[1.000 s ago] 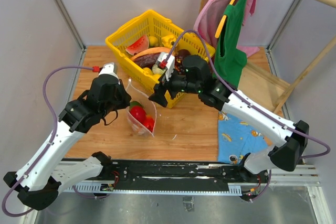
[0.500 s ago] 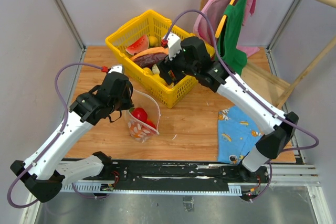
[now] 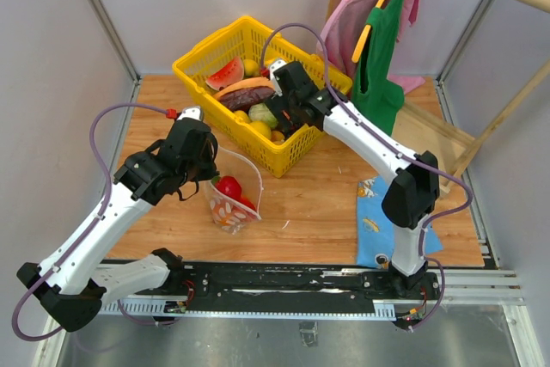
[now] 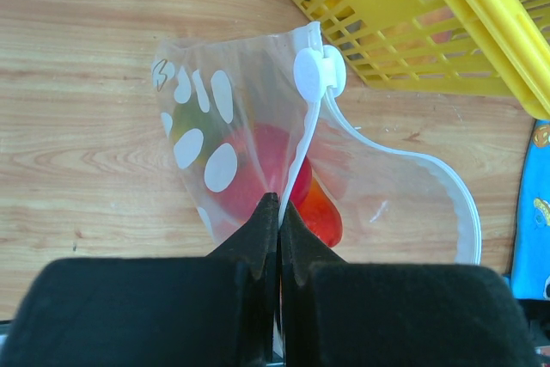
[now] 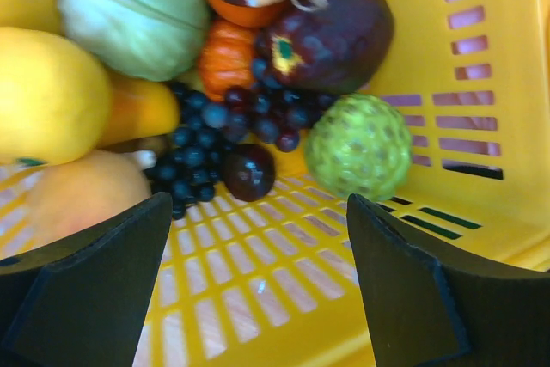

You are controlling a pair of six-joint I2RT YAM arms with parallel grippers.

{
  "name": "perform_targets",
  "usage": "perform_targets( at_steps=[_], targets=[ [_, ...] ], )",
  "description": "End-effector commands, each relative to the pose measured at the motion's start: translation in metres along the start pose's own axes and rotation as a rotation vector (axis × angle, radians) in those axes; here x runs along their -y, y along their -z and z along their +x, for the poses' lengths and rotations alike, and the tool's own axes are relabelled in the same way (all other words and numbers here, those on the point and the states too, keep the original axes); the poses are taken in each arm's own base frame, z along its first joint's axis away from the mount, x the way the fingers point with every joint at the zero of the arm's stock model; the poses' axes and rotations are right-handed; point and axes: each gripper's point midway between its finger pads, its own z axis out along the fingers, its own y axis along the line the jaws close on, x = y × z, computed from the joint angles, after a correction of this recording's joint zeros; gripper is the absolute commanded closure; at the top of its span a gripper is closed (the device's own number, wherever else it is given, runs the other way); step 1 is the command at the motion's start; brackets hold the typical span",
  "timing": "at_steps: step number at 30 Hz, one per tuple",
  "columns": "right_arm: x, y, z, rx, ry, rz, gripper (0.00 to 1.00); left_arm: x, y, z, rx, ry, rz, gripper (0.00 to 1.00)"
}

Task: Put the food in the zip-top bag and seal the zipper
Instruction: Pick up the fake fruit from the bin.

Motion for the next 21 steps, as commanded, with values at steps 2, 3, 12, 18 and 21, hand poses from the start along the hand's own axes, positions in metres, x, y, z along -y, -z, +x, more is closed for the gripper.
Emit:
perform_targets(
  at_steps=[2, 3, 12, 18, 21],
  targets=[
    [0.058, -0.016, 0.017, -0.110, 0.069, 0.252, 0.16, 0.000, 0.005, -0.007, 0.020, 0.004, 0.006, 1.00],
    [0.062, -0.017, 0.018, -0.118, 0.075, 0.267, 0.16, 0.000, 0.004, -0.006, 0.019, 0.003, 0.006, 1.00],
    [0.074, -0.070, 0.055, -0.268, 0.151, 0.335, 0.12, 0.002, 0.003, -0.007, 0.016, -0.001, 0.013, 1.00],
    [0.082, -0.088, 0.070, -0.338, 0.201, 0.381, 0.10, 0.002, 0.005, -0.008, 0.018, -0.003, 0.011, 1.00],
    [0.085, -0.095, 0.076, -0.362, 0.222, 0.399, 0.09, 0.002, 0.005, -0.008, 0.018, -0.001, 0.011, 1.00]
  ],
)
